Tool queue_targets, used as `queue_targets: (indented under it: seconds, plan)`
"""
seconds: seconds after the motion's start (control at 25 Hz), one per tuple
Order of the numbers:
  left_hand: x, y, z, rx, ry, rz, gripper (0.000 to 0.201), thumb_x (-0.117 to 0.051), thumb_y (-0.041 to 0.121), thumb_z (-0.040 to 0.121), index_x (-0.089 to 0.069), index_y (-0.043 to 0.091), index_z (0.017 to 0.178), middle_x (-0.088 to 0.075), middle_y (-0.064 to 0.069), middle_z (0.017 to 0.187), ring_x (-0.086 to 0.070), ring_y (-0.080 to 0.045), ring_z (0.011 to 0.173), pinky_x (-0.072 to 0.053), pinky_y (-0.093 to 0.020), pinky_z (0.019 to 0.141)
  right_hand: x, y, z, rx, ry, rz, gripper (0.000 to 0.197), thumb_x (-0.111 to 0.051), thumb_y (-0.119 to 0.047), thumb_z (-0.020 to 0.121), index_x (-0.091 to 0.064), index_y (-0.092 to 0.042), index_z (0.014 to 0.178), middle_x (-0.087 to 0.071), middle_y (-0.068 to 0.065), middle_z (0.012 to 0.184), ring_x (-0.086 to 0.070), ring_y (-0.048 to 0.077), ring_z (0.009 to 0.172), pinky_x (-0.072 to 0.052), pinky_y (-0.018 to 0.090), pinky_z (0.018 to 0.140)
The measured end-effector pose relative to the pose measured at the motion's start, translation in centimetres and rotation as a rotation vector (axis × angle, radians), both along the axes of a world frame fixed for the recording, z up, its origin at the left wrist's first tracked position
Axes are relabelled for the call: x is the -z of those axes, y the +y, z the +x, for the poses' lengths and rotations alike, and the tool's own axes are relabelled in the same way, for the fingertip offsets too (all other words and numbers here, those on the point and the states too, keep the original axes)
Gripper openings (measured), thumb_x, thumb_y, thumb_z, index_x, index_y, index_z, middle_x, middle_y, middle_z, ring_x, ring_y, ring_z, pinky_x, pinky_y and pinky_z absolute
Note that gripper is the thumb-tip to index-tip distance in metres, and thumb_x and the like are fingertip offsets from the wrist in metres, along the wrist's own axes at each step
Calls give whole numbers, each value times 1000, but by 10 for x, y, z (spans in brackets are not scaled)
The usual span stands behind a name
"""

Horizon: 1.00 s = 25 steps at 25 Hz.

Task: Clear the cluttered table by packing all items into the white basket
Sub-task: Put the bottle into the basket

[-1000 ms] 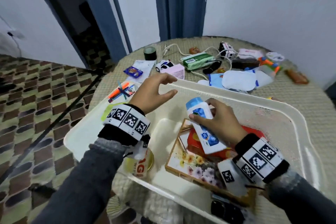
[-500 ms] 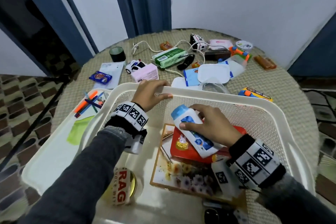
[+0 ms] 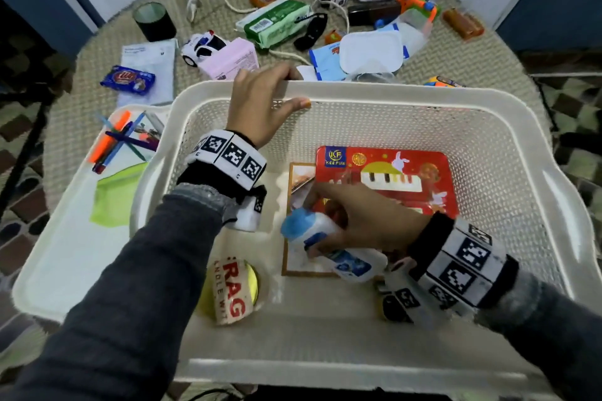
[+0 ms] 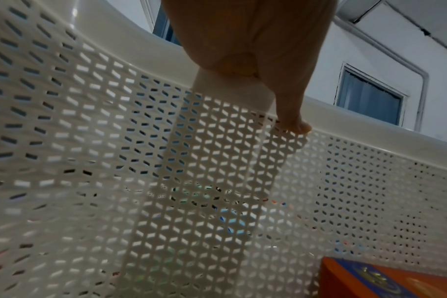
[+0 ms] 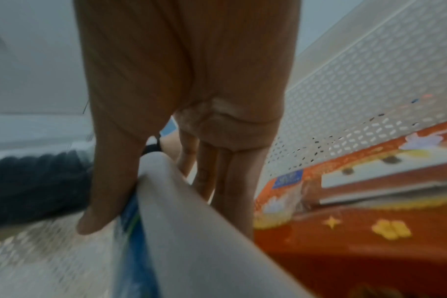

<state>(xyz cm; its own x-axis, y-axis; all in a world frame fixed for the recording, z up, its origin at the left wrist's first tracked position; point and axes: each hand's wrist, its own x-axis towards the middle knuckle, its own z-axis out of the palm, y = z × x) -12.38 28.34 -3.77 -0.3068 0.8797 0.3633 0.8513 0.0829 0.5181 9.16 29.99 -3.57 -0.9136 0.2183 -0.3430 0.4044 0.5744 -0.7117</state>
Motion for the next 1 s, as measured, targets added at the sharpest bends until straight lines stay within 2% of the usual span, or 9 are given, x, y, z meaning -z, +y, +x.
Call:
queue_targets:
  seconds: [0.16, 0.36, 0.44, 0.52, 0.6, 0.68, 0.76, 0.88, 1.0]
  plan:
    - [0, 1, 1, -1, -16, 2, 32, -72, 36, 80, -60, 12, 98, -63, 9, 95, -45, -8, 82, -16, -25, 68, 22, -22, -4, -211, -169, -4, 49, -76, -38, 76, -53, -27, 118, -62, -6, 102, -57, 10, 82, -50, 24, 74]
    - [0, 1, 0, -4, -18, 6, 32, -71, 36, 80, -61, 12, 99, -54, 15, 92, -41, -8, 83, -16, -24, 69, 46, -33, -2, -376, -306, 13, 54, -74, -22, 79, -51, -21, 128, -58, 1, 123, -53, 19, 106, -44, 33, 94]
    - [0, 1, 0, -4, -26, 5, 32, -72, 36, 80, -60, 13, 99, -54, 15, 92, -41, -8, 82, -16, -25, 69, 53, -32, 2, -384, -351, 22, 61, -74, -17, 76, -46, -22, 130, -56, 1, 125, -52, 20, 108, -44, 37, 96]
    - [0, 2, 0, -4, -28, 6, 32, -72, 36, 80, -60, 13, 99, -59, 13, 94, -42, -7, 82, -16, -25, 69, 59, -31, 5, -364, -375, 37, 62, -75, -16, 76, -43, -25, 128, -57, 0, 121, -54, 19, 104, -47, 39, 93]
    - [1, 3, -1, -3, -24, 7, 34, -72, 38, 80, -60, 14, 101, -64, 9, 98, -43, -7, 83, -16, -25, 70, 64, -31, 7, -348, -360, 65, 59, -76, -19, 76, -43, -25, 124, -60, -1, 117, -55, 17, 97, -49, 34, 86]
    - [1, 3, -1, 1, -20, 0, 37, -71, 40, 80, -60, 14, 103, -66, 7, 100, -45, -7, 86, -17, -24, 70, 70, -33, 8, -336, -321, 98, 52, -76, -24, 76, -46, -24, 119, -60, -2, 111, -53, 13, 89, -45, 28, 76]
    - [1, 3, -1, 1, -21, -3, 37, -71, 41, 80, -60, 14, 103, -66, 5, 101, -46, -7, 87, -17, -24, 71, 75, -36, 10, -369, -303, 162, 45, -74, -28, 78, -47, -22, 113, -57, -3, 108, -48, 12, 85, -39, 26, 70]
    - [1, 3, 0, -5, -11, -3, 37, -71, 41, 80, -60, 13, 102, -66, 4, 100, -47, -9, 87, -17, -25, 71, 82, -43, 14, -429, -311, 262, 45, -73, -28, 77, -43, -20, 110, -51, -1, 111, -45, 14, 85, -43, 31, 70]
    - [0, 3, -1, -10, 1, -13, 37, -70, 41, 80, -59, 14, 101, -66, 4, 101, -51, -13, 90, -17, -25, 71, 84, -45, 15, -449, -314, 331, 54, -73, -33, 77, -39, -20, 116, -49, 0, 117, -52, 18, 90, -49, 34, 72]
